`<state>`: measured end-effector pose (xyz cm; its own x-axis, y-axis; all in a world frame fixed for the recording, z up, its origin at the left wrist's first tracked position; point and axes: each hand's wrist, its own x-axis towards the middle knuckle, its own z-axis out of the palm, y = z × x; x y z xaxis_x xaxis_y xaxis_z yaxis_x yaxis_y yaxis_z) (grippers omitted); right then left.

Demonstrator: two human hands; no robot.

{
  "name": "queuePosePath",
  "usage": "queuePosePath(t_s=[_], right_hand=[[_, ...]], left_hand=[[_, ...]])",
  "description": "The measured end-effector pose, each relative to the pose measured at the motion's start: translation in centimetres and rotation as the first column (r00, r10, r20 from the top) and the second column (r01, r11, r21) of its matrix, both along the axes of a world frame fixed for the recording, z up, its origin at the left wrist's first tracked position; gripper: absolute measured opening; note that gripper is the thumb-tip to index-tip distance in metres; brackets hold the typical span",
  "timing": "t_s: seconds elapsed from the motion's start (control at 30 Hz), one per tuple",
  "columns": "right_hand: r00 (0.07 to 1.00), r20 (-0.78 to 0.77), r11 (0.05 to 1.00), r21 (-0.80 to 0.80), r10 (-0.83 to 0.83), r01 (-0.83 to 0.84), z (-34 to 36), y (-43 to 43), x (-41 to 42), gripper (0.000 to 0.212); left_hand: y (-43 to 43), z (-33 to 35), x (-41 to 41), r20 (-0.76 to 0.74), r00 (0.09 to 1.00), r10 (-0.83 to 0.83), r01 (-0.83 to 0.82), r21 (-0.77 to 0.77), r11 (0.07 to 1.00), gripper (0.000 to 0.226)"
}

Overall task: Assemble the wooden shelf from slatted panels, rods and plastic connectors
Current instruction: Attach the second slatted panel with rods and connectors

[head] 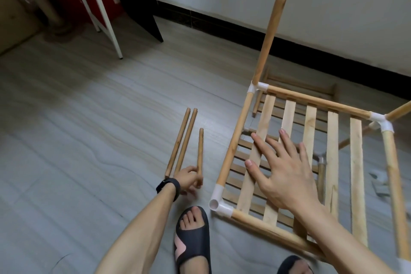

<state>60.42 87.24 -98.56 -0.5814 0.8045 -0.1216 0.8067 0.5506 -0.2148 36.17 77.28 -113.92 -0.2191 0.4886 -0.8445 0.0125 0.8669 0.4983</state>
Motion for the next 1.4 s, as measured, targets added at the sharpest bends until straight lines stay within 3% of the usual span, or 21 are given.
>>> queuePosePath(t_s=[0.07, 0.13, 0.23, 0.37, 0.53, 0.73, 0.9, 1.0, 1.07, 1.17, 1.37, 1.4], right_hand=[[1.0, 0.011, 1.0, -0.006, 0.002, -0.002, 0.1, 0.0, 0.1, 0.071], [1.0, 0.016, 1.0, -0.011, 0.005, -0.005, 0.1, 0.1, 0.2, 0.072], [1.0, 0.031, 1.0, 0.006, 0.002, -0.002, -0.1, 0.2, 0.1, 0.071], [0.999, 0.039, 1.0, 0.005, 0.003, -0.003, 0.0, 0.1, 0.2, 0.072], [1.0, 0.027, 1.0, -0.003, 0.001, -0.001, 0.3, -0.2, 0.5, 0.072], [1.0, 0.018, 1.0, 0.003, 0.003, -0.003, 0.2, -0.1, 0.6, 0.071], [1.0, 0.005, 1.0, 0.017, 0.003, -0.003, -0.3, 0.4, 0.6, 0.071], [1.0, -0.01, 1.0, 0.029, 0.008, -0.008, -0.5, 0.5, 0.7, 0.071], [1.0, -0.016, 0.999, 0.039, 0.013, -0.012, -0.5, 0.5, 0.7, 0.071], [1.0, -0.012, 0.999, 0.041, 0.015, -0.015, -0.5, 0.4, 0.8, 0.072], [1.0, -0.018, 0.999, 0.04, 0.024, -0.023, -0.5, 0.4, 1.0, 0.072], [0.999, -0.024, 0.999, 0.039, 0.021, -0.02, -0.5, 0.3, 1.0, 0.072]], left_hand=[[-0.5, 2.5, -0.5, 0.265, 0.96, 0.089, -0.113, 0.076, 0.991, 0.042], [-1.5, 5.1, -0.5, 0.35, 0.935, 0.051, -0.111, 0.156, 0.982, 0.043], [-3.6, 9.6, 0.4, 0.188, 0.982, -0.012, -0.048, 0.309, 0.95, 0.043], [-6.6, 15.7, 2.4, 0.067, 0.99, 0.126, -0.142, 0.545, 0.826, 0.048], [-9.8, 19.4, 5.3, -0.106, 0.987, 0.118, -0.015, 0.677, 0.736, 0.021], [-10.5, 18.9, 7.3, -0.443, 0.894, 0.075, 0.247, 0.624, 0.741, 0.013], [-9.4, 19.0, 7.3, -0.612, 0.79, 0.032, 0.413, 0.57, 0.71, 0.012], [-8.9, 19.1, 7.3, -0.754, 0.654, -0.064, 0.589, 0.455, 0.668, 0.019], [-8.6, 19.1, 7.5, -0.835, 0.535, -0.127, 0.677, 0.334, 0.657, 0.036], [-8.4, 18.6, 7.3, -0.867, 0.482, -0.127, 0.704, 0.297, 0.645, 0.049], [-8.7, 19.2, 7.4, -0.852, 0.467, -0.239, 0.724, 0.213, 0.656, 0.033], [-8.7, 19.7, 7.4, -0.828, 0.499, -0.256, 0.721, 0.232, 0.653, 0.032]])
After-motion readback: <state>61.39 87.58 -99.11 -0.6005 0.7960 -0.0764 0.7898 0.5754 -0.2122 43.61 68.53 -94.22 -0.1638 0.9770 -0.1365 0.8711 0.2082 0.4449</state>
